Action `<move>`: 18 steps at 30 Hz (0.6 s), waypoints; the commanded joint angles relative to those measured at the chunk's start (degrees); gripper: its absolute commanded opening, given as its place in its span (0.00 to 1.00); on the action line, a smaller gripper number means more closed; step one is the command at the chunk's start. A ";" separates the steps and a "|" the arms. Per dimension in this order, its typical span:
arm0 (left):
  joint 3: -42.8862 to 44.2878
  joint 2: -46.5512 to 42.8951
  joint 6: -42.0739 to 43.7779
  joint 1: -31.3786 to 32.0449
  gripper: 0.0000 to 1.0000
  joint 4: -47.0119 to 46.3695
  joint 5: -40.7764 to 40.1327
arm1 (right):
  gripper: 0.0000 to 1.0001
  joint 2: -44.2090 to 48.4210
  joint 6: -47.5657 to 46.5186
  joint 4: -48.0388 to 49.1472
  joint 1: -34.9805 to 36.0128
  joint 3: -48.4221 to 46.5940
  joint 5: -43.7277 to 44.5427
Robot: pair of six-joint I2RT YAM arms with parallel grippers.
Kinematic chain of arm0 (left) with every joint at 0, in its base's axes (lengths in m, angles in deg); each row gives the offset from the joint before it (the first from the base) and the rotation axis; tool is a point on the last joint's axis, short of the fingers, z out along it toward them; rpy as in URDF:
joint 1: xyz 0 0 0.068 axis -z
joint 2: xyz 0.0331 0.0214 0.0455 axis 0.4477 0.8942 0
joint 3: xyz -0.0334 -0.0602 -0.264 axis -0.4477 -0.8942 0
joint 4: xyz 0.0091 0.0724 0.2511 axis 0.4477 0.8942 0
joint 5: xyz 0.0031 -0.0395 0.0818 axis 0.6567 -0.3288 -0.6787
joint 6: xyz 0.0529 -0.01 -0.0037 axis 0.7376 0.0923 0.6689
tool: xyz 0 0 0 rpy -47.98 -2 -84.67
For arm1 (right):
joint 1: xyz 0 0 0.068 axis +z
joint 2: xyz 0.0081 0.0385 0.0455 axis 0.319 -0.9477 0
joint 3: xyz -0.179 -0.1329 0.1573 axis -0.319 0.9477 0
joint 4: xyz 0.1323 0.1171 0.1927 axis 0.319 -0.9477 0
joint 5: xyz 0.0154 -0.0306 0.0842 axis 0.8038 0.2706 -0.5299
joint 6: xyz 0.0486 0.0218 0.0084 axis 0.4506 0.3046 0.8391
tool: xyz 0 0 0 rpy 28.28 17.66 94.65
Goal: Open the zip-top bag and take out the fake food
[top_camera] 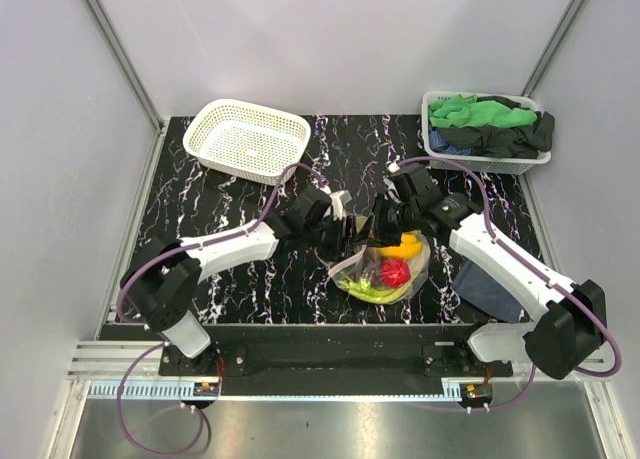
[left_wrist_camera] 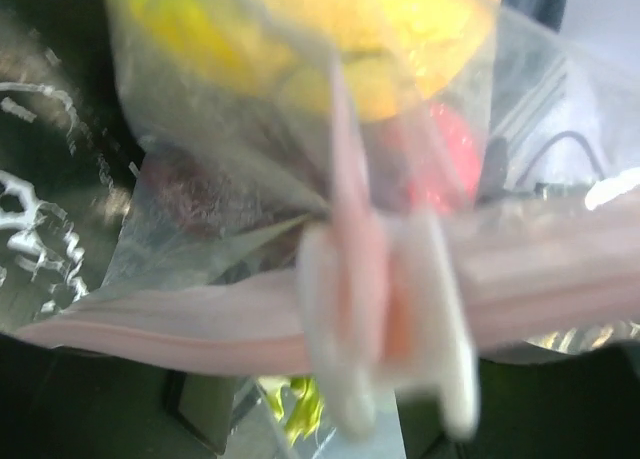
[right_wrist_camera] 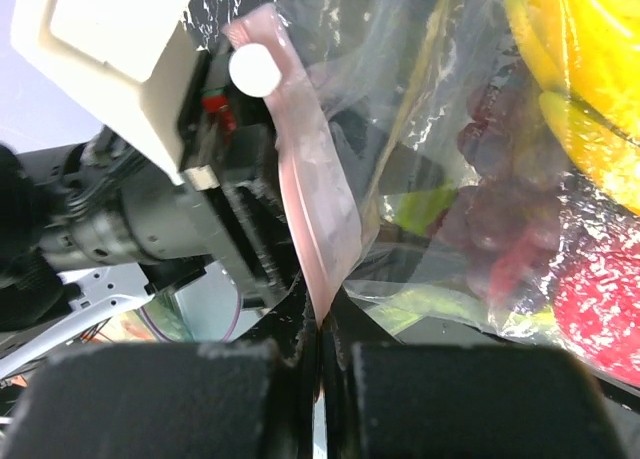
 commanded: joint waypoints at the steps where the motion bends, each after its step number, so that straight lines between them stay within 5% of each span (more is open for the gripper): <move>1: -1.46 1.88 -1.81 0.34 0.57 -11.69 3.83 | 0.00 -0.05 0.80 3.70 0.34 -0.41 -1.53; 8: -6.63 2.76 -4.98 0.78 0.51 -18.47 5.51 | 0.00 0.21 0.54 3.61 0.43 0.55 -1.36; 18: -6.39 3.38 -6.31 1.13 0.14 -22.54 2.26 | 0.00 3.37 0.63 3.44 0.43 3.72 -0.83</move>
